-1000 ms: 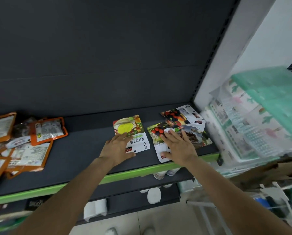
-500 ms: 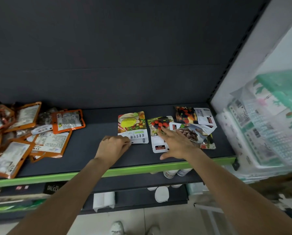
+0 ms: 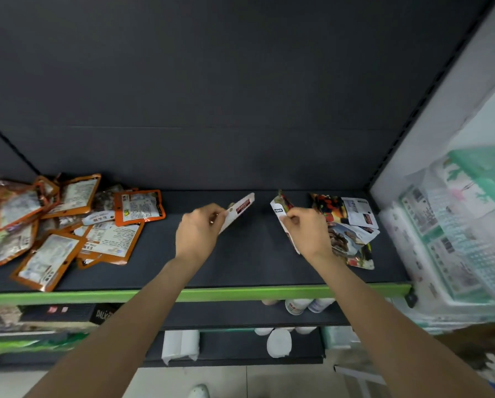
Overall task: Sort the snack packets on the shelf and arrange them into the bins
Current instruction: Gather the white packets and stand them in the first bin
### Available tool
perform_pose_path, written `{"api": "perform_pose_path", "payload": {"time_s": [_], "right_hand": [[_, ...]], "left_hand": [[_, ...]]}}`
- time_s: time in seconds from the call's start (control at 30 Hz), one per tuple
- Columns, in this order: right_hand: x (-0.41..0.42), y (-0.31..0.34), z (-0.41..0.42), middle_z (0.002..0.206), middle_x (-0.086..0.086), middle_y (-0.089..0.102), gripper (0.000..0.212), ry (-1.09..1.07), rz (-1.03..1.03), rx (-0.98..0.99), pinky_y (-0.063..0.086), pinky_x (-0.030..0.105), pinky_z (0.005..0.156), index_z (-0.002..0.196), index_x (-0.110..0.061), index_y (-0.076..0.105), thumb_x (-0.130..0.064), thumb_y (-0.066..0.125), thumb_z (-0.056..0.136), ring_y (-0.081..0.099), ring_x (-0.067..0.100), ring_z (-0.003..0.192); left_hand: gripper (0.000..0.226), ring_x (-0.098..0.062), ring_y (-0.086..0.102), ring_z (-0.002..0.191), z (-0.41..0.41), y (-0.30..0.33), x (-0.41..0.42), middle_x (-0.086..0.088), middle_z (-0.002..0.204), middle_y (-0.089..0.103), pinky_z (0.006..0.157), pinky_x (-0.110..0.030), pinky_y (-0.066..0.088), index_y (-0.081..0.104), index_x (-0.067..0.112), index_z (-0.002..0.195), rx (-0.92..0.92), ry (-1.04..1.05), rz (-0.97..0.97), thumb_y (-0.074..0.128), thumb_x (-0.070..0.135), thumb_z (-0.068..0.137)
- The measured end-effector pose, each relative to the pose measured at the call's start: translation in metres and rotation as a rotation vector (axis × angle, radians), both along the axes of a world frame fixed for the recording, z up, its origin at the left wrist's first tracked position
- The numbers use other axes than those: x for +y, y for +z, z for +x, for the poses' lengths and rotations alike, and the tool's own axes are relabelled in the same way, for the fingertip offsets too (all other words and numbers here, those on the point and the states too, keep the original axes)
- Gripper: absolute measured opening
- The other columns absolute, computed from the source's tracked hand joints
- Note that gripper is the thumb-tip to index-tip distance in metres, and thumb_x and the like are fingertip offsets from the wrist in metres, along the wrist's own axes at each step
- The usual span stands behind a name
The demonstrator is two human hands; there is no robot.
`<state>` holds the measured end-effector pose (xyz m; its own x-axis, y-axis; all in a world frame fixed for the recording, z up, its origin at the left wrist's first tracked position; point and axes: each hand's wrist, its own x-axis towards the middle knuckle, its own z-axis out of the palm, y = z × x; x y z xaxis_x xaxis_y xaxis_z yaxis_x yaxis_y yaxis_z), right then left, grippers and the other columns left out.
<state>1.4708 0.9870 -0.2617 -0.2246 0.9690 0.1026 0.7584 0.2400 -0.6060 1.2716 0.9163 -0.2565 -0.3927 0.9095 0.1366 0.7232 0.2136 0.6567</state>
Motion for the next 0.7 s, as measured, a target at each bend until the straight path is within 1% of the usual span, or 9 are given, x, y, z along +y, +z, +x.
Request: {"api": "perform_pose_path", "payload": {"time_s": [0.07,0.13,0.23,0.33,0.4,0.5,0.6,0.67,0.7], "right_hand": [[0.002,0.010,-0.009,0.066,0.006,0.064,0.020,-0.010,-0.070,0.126,0.043,0.028,0.061,0.074,-0.006,0.067,-0.017,0.062,0.089,0.061,0.022,0.066],[0.005,0.017,-0.018,0.068,0.010,0.065,0.020,-0.036,-0.169,0.281,0.056,0.039,0.067,0.071,-0.006,0.065,-0.015,0.063,0.088,0.066,0.028,0.071],[0.002,0.027,-0.031,0.082,0.019,0.067,0.016,-0.116,-0.357,0.557,0.060,0.044,0.065,0.074,-0.005,0.065,-0.008,0.061,0.089,0.068,0.033,0.081],[-0.003,0.033,-0.038,0.094,0.020,0.069,0.012,-0.139,-0.454,0.722,0.059,0.035,0.065,0.085,-0.005,0.068,-0.008,0.057,0.091,0.069,0.028,0.087],[-0.004,0.035,-0.036,0.099,0.017,0.069,0.015,-0.137,-0.496,0.792,0.058,0.026,0.064,0.092,-0.004,0.068,-0.010,0.054,0.094,0.069,0.024,0.089],[-0.004,0.035,-0.027,0.102,0.015,0.070,0.021,-0.125,-0.539,0.824,0.056,0.021,0.062,0.100,-0.002,0.067,-0.011,0.049,0.096,0.069,0.020,0.088],[-0.003,0.035,-0.015,0.107,0.014,0.068,0.025,-0.061,-0.592,0.850,0.057,0.024,0.075,0.108,-0.001,0.065,-0.008,0.044,0.098,0.068,0.019,0.093],[-0.002,0.030,-0.001,0.109,0.010,0.068,0.025,-0.005,-0.518,0.709,0.053,0.025,0.086,0.111,-0.003,0.065,-0.007,0.045,0.096,0.065,0.015,0.096],[0.000,0.024,0.009,0.110,0.009,0.067,0.024,0.018,-0.403,0.505,0.050,0.024,0.089,0.113,-0.005,0.065,-0.008,0.049,0.095,0.064,0.014,0.096]], "left_hand": [[0.017,-0.017,0.067,0.075,0.009,0.005,0.006,0.000,0.088,0.072,0.065,-0.035,0.056,0.071,0.017,0.091,-0.179,0.053,0.013,0.058,0.028,0.092],[0.014,-0.021,0.068,0.073,0.021,0.012,0.011,-0.002,0.087,0.072,0.064,-0.033,0.058,0.071,0.016,0.089,-0.322,0.045,-0.005,0.061,0.025,0.091],[0.012,-0.020,0.065,0.072,0.040,0.020,0.012,-0.005,0.084,0.071,0.061,-0.027,0.056,0.071,0.011,0.088,-0.456,-0.038,-0.042,0.062,0.019,0.090],[0.011,-0.013,0.067,0.085,0.048,0.020,0.018,0.001,0.084,0.072,0.077,-0.030,0.054,0.070,0.012,0.084,-0.382,-0.081,-0.027,0.064,0.020,0.089],[0.010,-0.010,0.065,0.092,0.052,0.021,0.023,0.003,0.087,0.071,0.081,-0.026,0.050,0.070,0.015,0.086,-0.340,-0.085,-0.041,0.066,0.024,0.087],[0.023,-0.008,0.064,0.089,0.058,0.022,0.024,0.004,0.090,0.069,0.083,-0.024,0.049,0.070,0.015,0.099,-0.369,-0.104,-0.060,0.071,0.030,0.082],[0.015,-0.016,0.065,0.089,0.063,0.022,0.027,-0.002,0.090,0.070,0.081,-0.030,0.052,0.068,0.012,0.099,-0.247,-0.109,-0.078,0.065,0.017,0.085],[0.012,-0.022,0.065,0.086,0.065,0.025,0.029,-0.005,0.086,0.069,0.075,-0.033,0.052,0.067,0.011,0.092,-0.167,-0.095,-0.096,0.057,0.011,0.085],[0.013,-0.023,0.065,0.084,0.065,0.025,0.031,-0.005,0.083,0.069,0.073,-0.034,0.053,0.066,0.012,0.088,-0.158,-0.092,-0.099,0.055,0.009,0.085]]}}
